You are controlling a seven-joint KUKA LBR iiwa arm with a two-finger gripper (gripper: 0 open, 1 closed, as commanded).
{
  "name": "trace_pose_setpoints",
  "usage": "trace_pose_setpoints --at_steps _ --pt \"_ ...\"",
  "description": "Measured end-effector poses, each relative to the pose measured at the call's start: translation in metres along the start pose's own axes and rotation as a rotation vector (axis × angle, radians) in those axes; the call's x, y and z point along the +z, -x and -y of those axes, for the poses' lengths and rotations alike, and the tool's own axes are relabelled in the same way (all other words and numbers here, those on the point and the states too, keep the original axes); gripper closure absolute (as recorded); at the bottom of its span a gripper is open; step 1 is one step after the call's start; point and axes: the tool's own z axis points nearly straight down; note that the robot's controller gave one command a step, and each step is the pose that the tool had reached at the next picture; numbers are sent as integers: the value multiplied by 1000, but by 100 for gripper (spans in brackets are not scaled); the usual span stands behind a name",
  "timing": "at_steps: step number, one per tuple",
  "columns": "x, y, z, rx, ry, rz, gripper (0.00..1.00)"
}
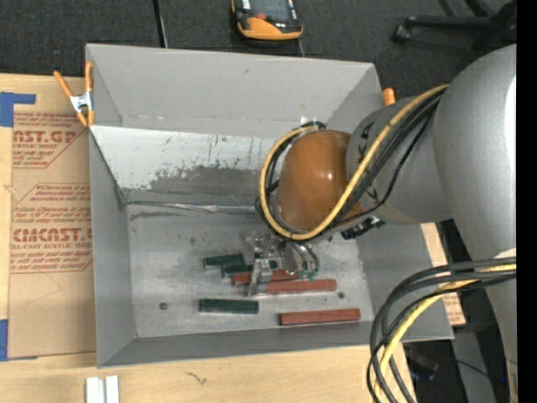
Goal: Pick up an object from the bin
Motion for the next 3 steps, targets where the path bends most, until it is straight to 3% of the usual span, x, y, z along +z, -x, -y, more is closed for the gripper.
trace_pose_setpoints --at_steps 3 --pt "-28 -1 1 1 -4 -6 100"
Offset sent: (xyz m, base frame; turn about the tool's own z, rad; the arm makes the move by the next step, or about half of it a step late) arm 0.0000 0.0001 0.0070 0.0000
